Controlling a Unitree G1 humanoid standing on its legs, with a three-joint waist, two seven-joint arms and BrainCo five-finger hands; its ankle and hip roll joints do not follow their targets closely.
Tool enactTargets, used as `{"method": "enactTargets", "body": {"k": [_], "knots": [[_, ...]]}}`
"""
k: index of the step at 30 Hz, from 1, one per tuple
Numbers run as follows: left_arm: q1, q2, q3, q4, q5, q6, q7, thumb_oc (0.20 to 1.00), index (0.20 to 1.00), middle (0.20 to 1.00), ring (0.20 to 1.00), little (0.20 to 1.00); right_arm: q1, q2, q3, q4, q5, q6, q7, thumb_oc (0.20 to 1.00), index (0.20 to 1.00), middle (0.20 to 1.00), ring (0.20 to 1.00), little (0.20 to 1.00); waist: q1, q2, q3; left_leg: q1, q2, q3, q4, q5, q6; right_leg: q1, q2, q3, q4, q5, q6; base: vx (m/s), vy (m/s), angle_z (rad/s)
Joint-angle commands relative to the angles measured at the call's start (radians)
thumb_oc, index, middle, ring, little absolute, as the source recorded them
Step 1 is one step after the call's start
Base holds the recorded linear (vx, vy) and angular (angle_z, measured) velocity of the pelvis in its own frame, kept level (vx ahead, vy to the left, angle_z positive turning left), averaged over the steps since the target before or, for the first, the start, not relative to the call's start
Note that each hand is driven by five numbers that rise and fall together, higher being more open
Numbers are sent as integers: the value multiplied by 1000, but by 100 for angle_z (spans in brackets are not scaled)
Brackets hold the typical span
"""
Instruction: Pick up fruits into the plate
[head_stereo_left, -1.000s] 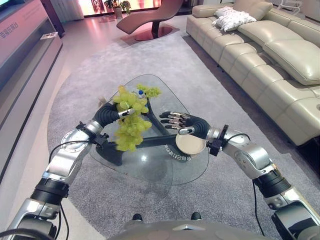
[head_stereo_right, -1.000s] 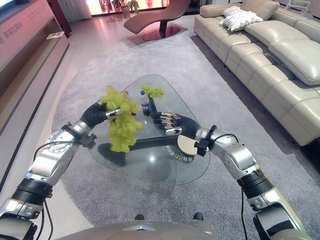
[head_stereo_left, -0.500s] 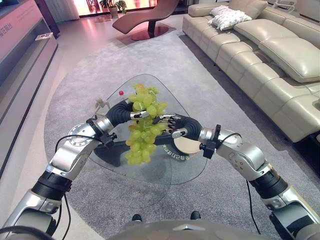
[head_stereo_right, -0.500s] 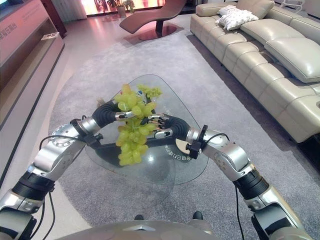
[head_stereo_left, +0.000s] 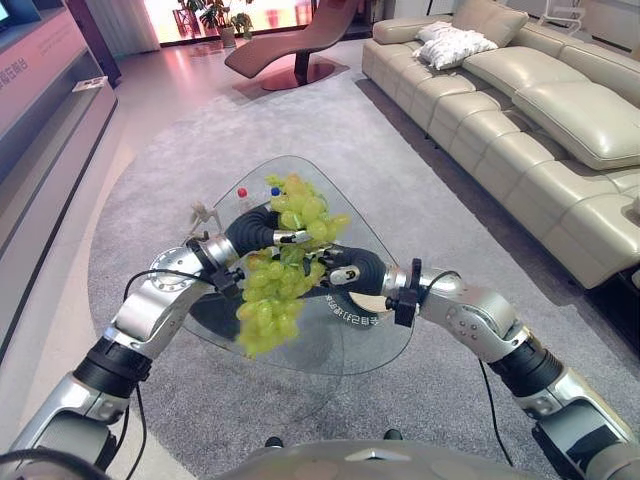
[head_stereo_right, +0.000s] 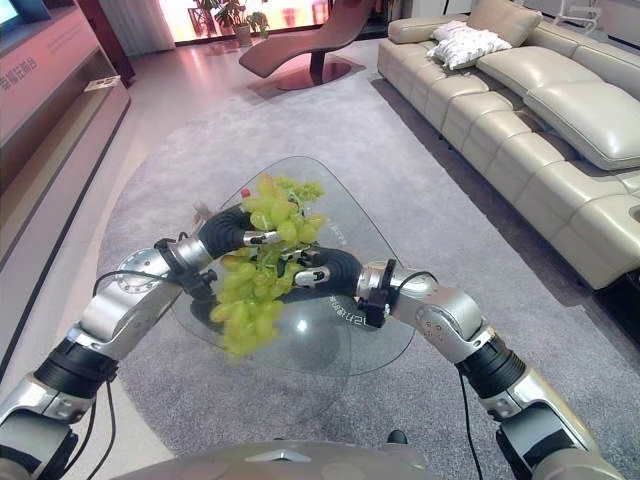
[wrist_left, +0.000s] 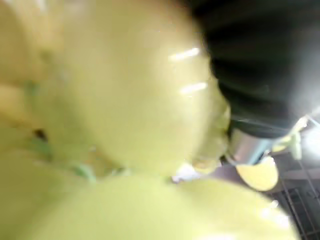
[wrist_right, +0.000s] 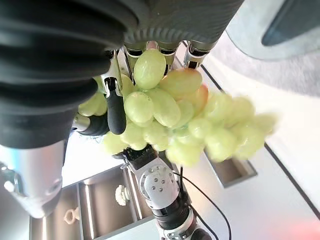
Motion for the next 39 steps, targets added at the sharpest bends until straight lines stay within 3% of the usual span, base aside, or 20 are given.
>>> {"method": "enactTargets", "body": {"k": [1, 7, 16, 21, 28, 34, 39], "knots": [[-203, -46, -40, -44, -46, -84, 56, 200, 200, 200, 200, 200, -118, 98, 41, -68, 50, -66, -4, 1000, 1000, 1000, 1000, 1000, -4, -30, -12, 11, -12, -4, 25, -136, 3, 57, -48, -44, 33, -113, 32, 0, 0, 0], [-173, -52, 9, -15, -5, -64, 117, 200, 200, 200, 200, 200, -105, 95, -26, -77, 52, -159, -7, 1000, 1000, 1000, 1000, 1000, -5, -31, -13, 10, -10, -5, 27, -135, 4, 57, -47, -43, 36, -115, 32, 0, 0, 0], [-87, -63, 135, 87, 71, -84, 133, 200, 200, 200, 200, 200, -47, 112, -185, -51, 29, -316, -29, 1000, 1000, 1000, 1000, 1000, -1, -31, -12, 7, -9, -8, 30, -136, 5, 58, -49, -51, 38, -119, 30, 0, 0, 0], [-59, -67, 181, 127, 80, -103, 124, 200, 200, 200, 200, 200, -20, 125, -254, -47, 62, -372, -40, 1000, 1000, 1000, 1000, 1000, -2, -30, -9, 6, -8, -8, 30, -136, 5, 58, -50, -56, 36, -118, 31, 0, 0, 0], [-50, -90, 208, 145, 86, -121, 123, 200, 200, 200, 200, 200, 6, 184, -328, -30, 90, -482, -134, 1000, 1000, 1000, 1000, 1000, -4, -24, -7, 5, -9, -8, 29, -139, 7, 56, -50, -58, 36, -120, 30, 0, 0, 0], [-62, -103, 206, 112, 83, -141, 122, 200, 200, 200, 200, 200, 28, 227, -349, -3, 105, -547, -249, 1000, 1000, 1000, 1000, 1000, -9, -19, -5, 4, -9, -4, 29, -138, 9, 55, -50, -56, 37, -120, 28, 0, 0, 0], [-81, -97, 200, 66, 58, -138, 121, 200, 200, 200, 200, 200, 45, 245, -347, 31, 102, -508, -339, 1000, 1000, 1000, 1000, 1000, -14, -15, -3, 7, -9, -1, 26, -135, 10, 53, -50, -56, 38, -119, 28, 0, 0, 0]]}}
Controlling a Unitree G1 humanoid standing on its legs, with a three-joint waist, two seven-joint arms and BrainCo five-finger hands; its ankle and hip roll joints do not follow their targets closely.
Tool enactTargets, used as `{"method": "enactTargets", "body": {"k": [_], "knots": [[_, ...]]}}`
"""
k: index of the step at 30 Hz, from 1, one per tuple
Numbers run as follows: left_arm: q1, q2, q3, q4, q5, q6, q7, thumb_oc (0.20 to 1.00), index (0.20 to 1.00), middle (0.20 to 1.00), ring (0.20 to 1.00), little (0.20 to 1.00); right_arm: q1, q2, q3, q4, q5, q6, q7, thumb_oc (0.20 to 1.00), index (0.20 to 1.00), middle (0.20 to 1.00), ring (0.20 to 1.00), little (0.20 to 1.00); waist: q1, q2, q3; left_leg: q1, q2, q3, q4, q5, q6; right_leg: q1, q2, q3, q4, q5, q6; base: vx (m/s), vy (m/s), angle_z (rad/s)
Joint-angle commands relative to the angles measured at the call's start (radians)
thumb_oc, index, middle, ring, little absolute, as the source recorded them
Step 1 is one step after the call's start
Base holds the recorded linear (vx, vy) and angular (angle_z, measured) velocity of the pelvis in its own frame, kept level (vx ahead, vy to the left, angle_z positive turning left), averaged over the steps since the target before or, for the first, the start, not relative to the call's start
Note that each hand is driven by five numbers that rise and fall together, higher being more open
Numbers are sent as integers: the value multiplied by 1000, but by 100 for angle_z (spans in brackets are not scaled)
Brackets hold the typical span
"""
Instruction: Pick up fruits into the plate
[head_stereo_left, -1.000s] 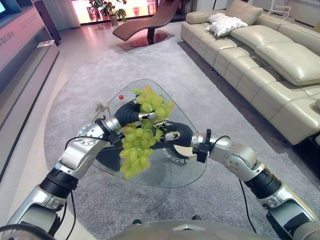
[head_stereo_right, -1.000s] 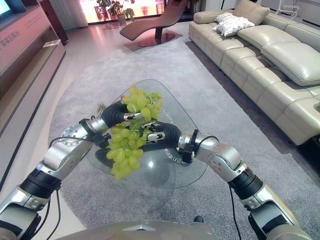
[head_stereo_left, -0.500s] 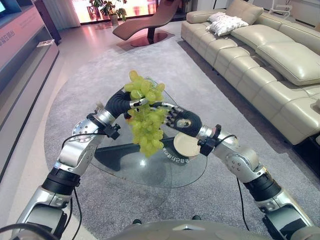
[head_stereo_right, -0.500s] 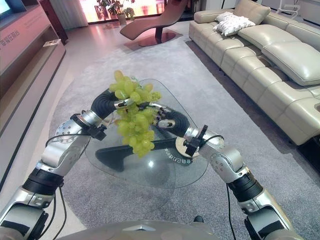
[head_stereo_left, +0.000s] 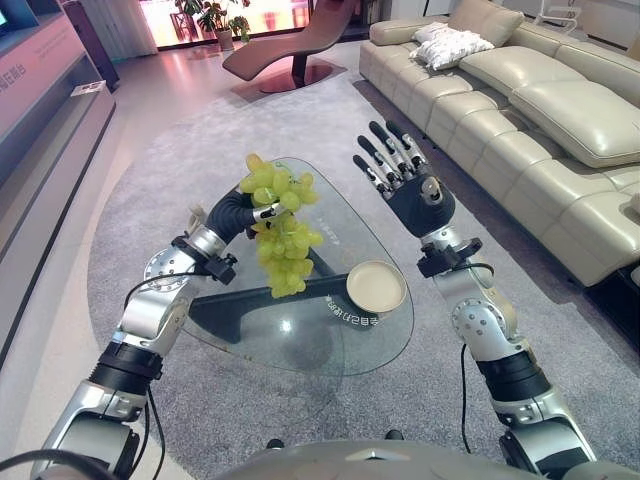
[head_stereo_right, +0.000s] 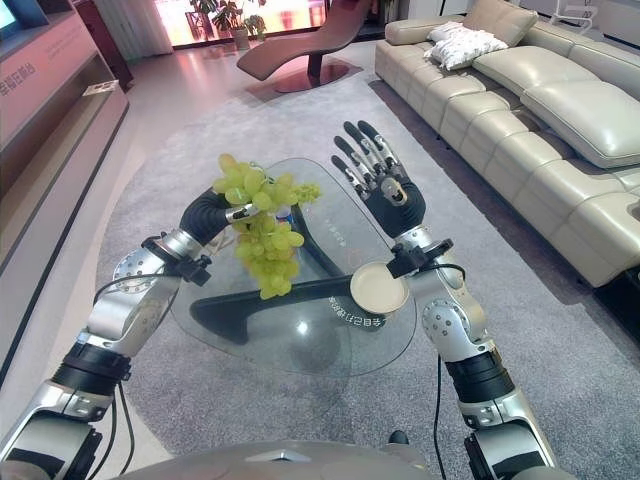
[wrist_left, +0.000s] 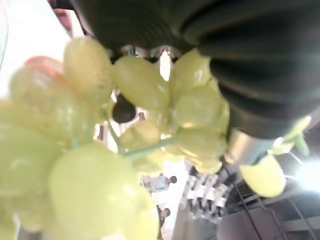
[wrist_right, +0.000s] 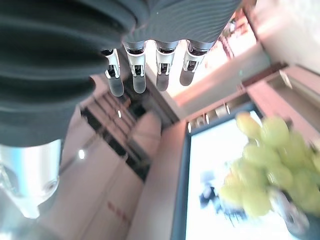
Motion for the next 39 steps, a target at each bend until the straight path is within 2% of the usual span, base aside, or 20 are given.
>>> {"method": "enactTargets", "body": {"k": [1, 11, 14, 20, 23, 25, 27, 31, 39], "knots": [[-115, 29, 44, -66, -39, -70, -1, 200, 200, 200, 200, 200, -41, 42, -28, -10, 19, 1, -58, 1000, 1000, 1000, 1000, 1000, -4, -21, 5, 7, -11, -3, 27, -131, 7, 58, -47, -59, 43, -117, 30, 0, 0, 0], [-184, 57, -11, -166, -72, -84, 3, 200, 200, 200, 200, 200, -26, 16, 53, 99, 47, 148, -122, 1000, 1000, 1000, 1000, 1000, -5, -22, 5, 4, -13, -11, 24, -129, 6, 57, -43, -51, 44, -120, 27, 0, 0, 0], [-210, 73, -24, -184, -76, -83, 11, 200, 200, 200, 200, 200, -18, -1, 93, 134, 36, 227, -96, 1000, 1000, 1000, 1000, 1000, -6, -25, 5, 2, -13, -14, 23, -126, 6, 55, -39, -48, 45, -121, 25, 0, 0, 0], [-239, 96, -47, -205, -99, -50, 12, 200, 200, 200, 200, 200, -33, -46, 154, 150, 25, 320, 36, 1000, 1000, 1000, 1000, 1000, 0, -32, 4, -1, -14, -21, 22, -124, 4, 57, -35, -49, 45, -122, 23, -1, -9, 2], [-249, 93, -60, -198, -114, -32, 5, 200, 200, 200, 200, 200, -52, -58, 174, 143, 13, 326, 108, 1000, 1000, 1000, 1000, 1000, 3, -36, 6, -1, -15, -25, 22, -124, 5, 58, -34, -50, 46, -123, 22, 0, 0, 0], [-252, 75, -75, -173, -170, 16, -14, 200, 200, 200, 200, 200, -80, -59, 198, 120, -8, 309, 222, 1000, 1000, 1000, 1000, 1000, 5, -38, 5, -1, -16, -27, 24, -126, 5, 57, -33, -48, 48, -124, 22, -7, -16, 0], [-246, 52, -89, -143, -154, 30, -17, 200, 200, 200, 200, 200, -93, -57, 215, 87, -30, 307, 273, 1000, 1000, 1000, 1000, 1000, 4, -40, 5, 1, -17, -27, 25, -129, 7, 58, -33, -45, 48, -124, 22, 0, 0, 0], [-224, 24, -110, -94, -126, 43, -32, 200, 200, 200, 200, 200, -119, -65, 237, 0, -26, 332, 312, 1000, 1000, 1000, 1000, 1000, -1, -44, 6, 6, -19, -29, 26, -133, 10, 60, -32, -34, 46, -125, 24, 0, 0, 0], [-200, -52, -169, -41, -119, 77, -60, 200, 200, 200, 200, 200, -153, -39, 278, -54, -51, 325, 369, 1000, 1000, 1000, 1000, 1000, -6, -49, 7, 18, -20, -22, 29, -139, 15, 65, -32, -18, 41, -119, 28, 1, 0, 0]]}}
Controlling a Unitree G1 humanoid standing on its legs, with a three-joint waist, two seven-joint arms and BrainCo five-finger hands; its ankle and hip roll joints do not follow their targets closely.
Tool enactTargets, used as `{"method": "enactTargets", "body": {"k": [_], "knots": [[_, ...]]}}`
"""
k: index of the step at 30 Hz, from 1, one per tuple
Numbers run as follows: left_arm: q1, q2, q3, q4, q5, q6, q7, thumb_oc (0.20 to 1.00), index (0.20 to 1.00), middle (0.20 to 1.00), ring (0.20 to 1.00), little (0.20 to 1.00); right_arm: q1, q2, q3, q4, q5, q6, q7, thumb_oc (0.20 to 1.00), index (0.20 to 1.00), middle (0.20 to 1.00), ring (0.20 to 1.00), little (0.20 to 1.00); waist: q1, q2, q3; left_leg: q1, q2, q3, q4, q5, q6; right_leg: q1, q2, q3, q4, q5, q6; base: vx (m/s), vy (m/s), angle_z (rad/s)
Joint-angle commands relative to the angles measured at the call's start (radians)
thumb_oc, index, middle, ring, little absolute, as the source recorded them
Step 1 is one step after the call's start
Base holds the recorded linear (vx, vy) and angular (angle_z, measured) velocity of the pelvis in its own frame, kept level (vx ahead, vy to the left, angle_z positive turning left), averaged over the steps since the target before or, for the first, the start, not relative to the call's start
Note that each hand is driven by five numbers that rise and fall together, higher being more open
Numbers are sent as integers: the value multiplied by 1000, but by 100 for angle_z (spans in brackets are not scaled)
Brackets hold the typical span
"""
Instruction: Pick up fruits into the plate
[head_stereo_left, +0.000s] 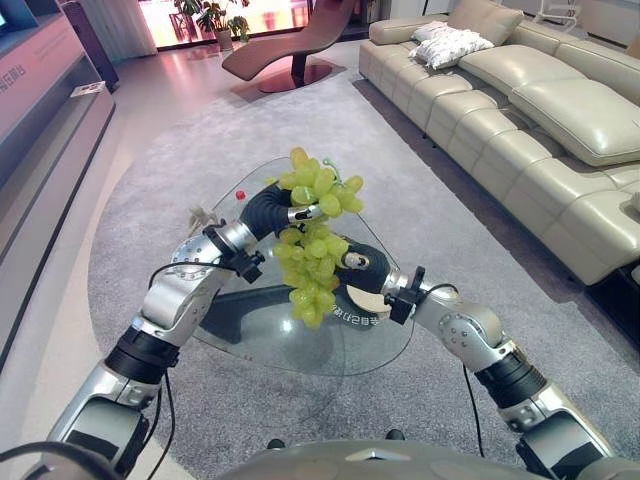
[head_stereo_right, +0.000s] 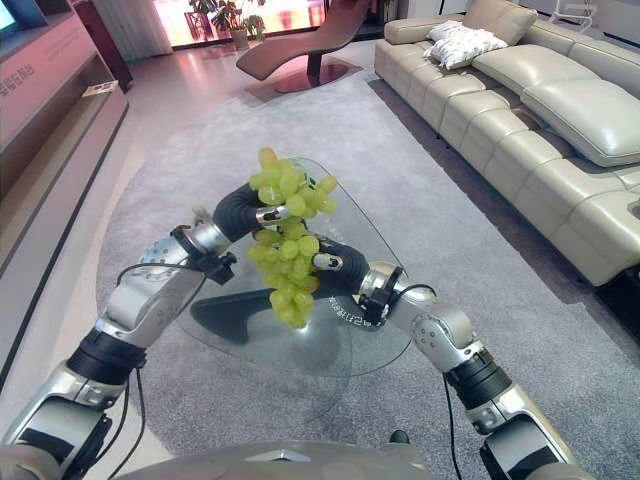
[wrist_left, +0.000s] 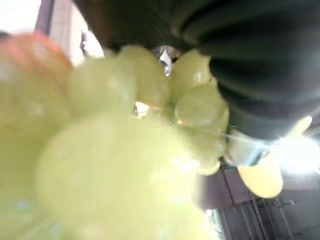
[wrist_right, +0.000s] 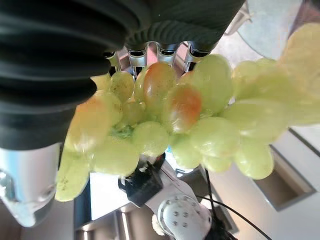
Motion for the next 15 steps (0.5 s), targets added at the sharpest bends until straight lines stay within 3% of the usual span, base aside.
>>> {"method": "enactTargets", "body": {"k": [1, 15], "knots": [[-106, -20, -54, 66, -22, -22, 1, 200, 200, 200, 200, 200, -151, 87, 37, -127, 26, -51, 65, 1000, 1000, 1000, 1000, 1000, 1, -52, 7, 22, -18, -13, 29, -139, 15, 64, -37, -18, 40, -118, 25, 8, -6, -4], [-116, -113, -117, 116, 50, -38, 96, 200, 200, 200, 200, 200, -180, 162, 85, -127, 64, -22, 18, 1000, 1000, 1000, 1000, 1000, 1, -57, 11, 33, -17, -7, 29, -142, 18, 68, -41, -17, 41, -116, 27, 1, 0, -1]]}}
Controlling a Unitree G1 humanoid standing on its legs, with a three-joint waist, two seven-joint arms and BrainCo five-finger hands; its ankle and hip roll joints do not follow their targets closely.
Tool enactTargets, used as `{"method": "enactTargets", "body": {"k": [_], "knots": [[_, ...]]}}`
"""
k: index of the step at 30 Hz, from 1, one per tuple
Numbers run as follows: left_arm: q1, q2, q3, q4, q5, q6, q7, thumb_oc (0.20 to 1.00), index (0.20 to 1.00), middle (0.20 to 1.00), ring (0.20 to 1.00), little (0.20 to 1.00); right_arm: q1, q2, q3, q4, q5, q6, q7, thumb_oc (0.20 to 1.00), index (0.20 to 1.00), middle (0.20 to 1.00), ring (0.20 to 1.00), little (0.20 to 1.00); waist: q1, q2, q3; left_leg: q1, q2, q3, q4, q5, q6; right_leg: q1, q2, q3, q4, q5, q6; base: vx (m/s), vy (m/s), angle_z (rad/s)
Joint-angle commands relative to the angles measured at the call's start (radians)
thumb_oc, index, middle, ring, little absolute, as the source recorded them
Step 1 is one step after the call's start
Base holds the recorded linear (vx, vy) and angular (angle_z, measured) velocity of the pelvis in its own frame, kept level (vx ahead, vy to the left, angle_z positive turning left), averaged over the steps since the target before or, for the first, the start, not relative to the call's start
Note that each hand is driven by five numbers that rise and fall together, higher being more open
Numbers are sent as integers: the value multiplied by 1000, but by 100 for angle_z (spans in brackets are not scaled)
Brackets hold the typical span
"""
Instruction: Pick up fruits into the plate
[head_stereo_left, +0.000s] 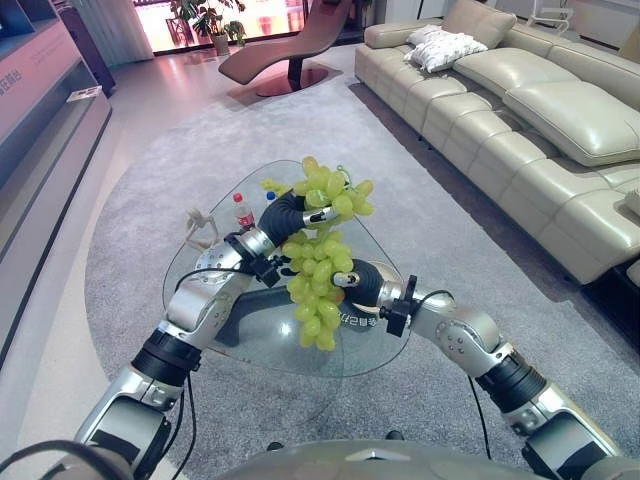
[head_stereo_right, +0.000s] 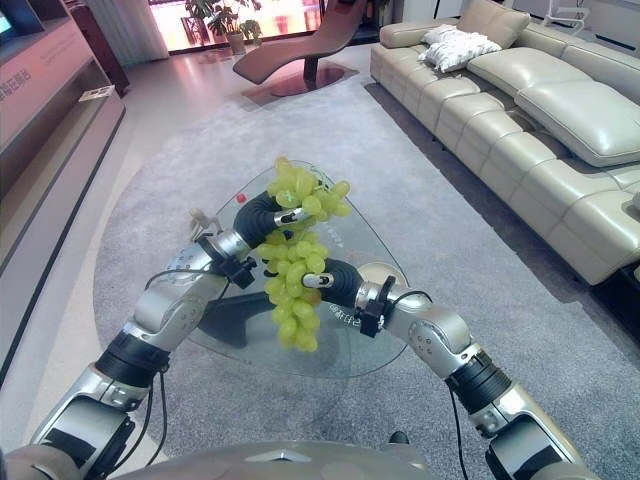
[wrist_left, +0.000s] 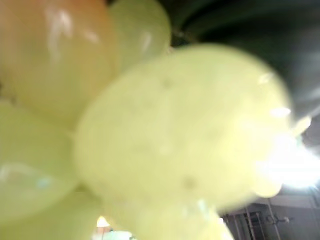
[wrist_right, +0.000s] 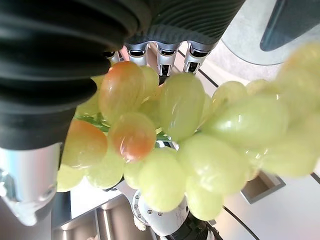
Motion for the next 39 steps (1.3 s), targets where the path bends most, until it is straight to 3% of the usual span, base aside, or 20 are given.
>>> {"method": "enactTargets", "body": {"k": [1, 5, 8, 10, 29, 30, 31, 32, 39], "knots": [[-118, -41, -88, 57, 41, -39, 37, 200, 200, 200, 200, 200, -180, 179, 16, -126, 90, -39, 12, 1000, 1000, 1000, 1000, 1000, 1, -57, 11, 22, -16, -13, 30, -142, 18, 62, -42, -21, 41, -116, 27, 0, 0, 0], [-118, -57, -101, 65, 76, -35, 78, 200, 200, 200, 200, 200, -173, 193, 26, -119, 121, -29, -47, 1000, 1000, 1000, 1000, 1000, -1, -56, 13, 24, -15, -12, 29, -141, 18, 63, -40, -20, 40, -115, 26, 0, 0, 0], [-114, -64, -100, 72, 97, -34, 107, 200, 200, 200, 200, 200, -159, 201, 22, -103, 145, -4, -129, 200, 200, 200, 200, 200, -4, -56, 12, 23, -14, -10, 32, -141, 18, 61, -40, -18, 41, -115, 26, 0, 0, 0], [-112, -66, -101, 71, 103, -29, 118, 200, 200, 200, 200, 200, -153, 203, 17, -83, 161, -6, -175, 200, 200, 200, 200, 200, -5, -56, 13, 24, -13, -8, 30, -139, 18, 59, -40, -20, 42, -113, 27, -1, 0, -3], [-77, -64, -85, 49, 92, 26, 163, 200, 200, 200, 200, 200, -118, 216, -10, -65, 192, -65, -248, 200, 200, 200, 200, 200, 0, -52, 25, 21, -12, -7, 33, -135, 19, 60, -37, -29, 45, -113, 24, 0, 0, -1], [-70, -63, -78, 47, 78, 35, 174, 445, 445, 445, 445, 445, -112, 214, -15, -65, 192, -65, -251, 200, 200, 200, 200, 200, 1, -52, 27, 21, -12, -8, 34, -135, 19, 61, -37, -31, 45, -114, 23, 0, 0, 0], [-63, -61, -71, 46, 67, 38, 182, 915, 915, 915, 915, 915, -108, 213, -19, -63, 191, -66, -252, 200, 200, 200, 200, 200, 1, -51, 28, 20, -12, -8, 34, -135, 19, 61, -37, -31, 46, -114, 23, 0, 0, 0], [-48, -60, -54, 47, 48, 46, 184, 1000, 1000, 1000, 1000, 1000, -100, 207, -28, -61, 191, -69, -257, 200, 200, 200, 200, 200, 3, -51, 30, 20, -13, -10, 32, -134, 18, 61, -37, -32, 46, -114, 23, 0, 0, 0], [31, -44, -4, 68, 45, 56, 149, 1000, 1000, 1000, 1000, 1000, -31, 169, -105, -49, 218, -104, -270, 200, 200, 200, 200, 200, 10, -50, 38, 14, -15, -13, 29, -132, 19, 60, -40, -44, 45, -115, 22, 0, 0, 0]]}}
